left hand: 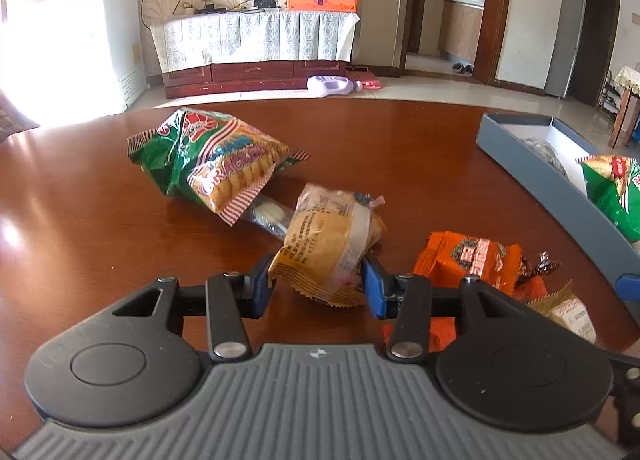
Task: Organize snacks
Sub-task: 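Grasp the tan pastry packet with the left tool while the right tool grasps another pastry packet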
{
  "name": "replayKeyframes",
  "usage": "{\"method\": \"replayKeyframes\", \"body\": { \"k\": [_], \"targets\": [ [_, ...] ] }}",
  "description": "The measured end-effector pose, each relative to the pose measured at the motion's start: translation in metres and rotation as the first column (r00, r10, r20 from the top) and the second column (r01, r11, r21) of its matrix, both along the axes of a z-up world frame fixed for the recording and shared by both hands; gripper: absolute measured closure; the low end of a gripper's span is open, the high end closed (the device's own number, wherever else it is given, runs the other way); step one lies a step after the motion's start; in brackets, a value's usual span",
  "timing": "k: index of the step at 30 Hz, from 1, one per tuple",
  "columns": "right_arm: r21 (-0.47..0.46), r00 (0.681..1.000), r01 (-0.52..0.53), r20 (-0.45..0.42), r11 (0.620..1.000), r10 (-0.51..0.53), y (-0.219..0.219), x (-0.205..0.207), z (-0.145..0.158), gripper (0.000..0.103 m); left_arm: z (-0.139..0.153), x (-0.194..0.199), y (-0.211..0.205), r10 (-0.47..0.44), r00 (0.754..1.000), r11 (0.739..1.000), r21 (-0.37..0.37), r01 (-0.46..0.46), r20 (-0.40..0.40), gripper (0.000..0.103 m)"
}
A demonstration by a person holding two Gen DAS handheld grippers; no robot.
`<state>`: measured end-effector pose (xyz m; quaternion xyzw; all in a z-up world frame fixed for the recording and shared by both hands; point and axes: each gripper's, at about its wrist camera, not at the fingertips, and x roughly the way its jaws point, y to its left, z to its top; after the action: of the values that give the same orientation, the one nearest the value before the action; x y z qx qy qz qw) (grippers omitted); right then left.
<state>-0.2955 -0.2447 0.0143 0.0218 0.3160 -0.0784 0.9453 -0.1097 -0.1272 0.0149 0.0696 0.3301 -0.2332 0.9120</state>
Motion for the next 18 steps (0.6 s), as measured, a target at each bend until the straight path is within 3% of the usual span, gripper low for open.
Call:
{"method": "replayKeyframes", "body": {
  "k": [2,4,8,10,12,14,18],
  "targets": [
    [-0.022,1.0,-0.003,-0.003,1.0,0.003,0.002,0.006,-0.004,0.019,-0.005,0.003,0.001,0.001,1.0,1.0,0.0,-0.001,-0.016,0.049],
    [-0.03,1.0,0.001,-0.013,1.0,-0.001,0.003,0.012,-0.006,0.031,-0.006,0.004,0.002,0.007,1.0,1.0,-0.002,-0.008,-0.019,0.047],
    [-0.025,0.998,0.012,-0.056,1.0,-0.013,0.003,0.02,-0.015,0.034,-0.009,0.005,0.002,0.009,1.0,1.0,-0.001,-0.009,-0.018,0.036],
    [-0.015,0.999,0.001,-0.05,1.0,-0.001,0.003,0.018,-0.015,0.046,-0.011,0.006,0.001,0.001,1.0,1.0,0.002,-0.001,-0.013,0.036],
    [-0.022,0.999,-0.007,-0.038,1.0,0.006,0.004,0.018,-0.013,0.046,-0.011,0.006,0.001,-0.001,1.0,1.0,-0.003,0.001,-0.013,0.036],
    [-0.016,0.999,-0.02,-0.038,1.0,0.019,0.004,0.018,-0.012,0.046,-0.011,0.006,0.003,-0.002,1.0,1.0,-0.014,0.002,-0.014,0.047],
    [-0.027,0.998,-0.04,-0.038,0.999,0.039,0.008,0.018,-0.009,0.047,-0.009,0.008,0.008,0.003,0.999,0.999,-0.051,-0.005,-0.041,0.05]
  ]
}}
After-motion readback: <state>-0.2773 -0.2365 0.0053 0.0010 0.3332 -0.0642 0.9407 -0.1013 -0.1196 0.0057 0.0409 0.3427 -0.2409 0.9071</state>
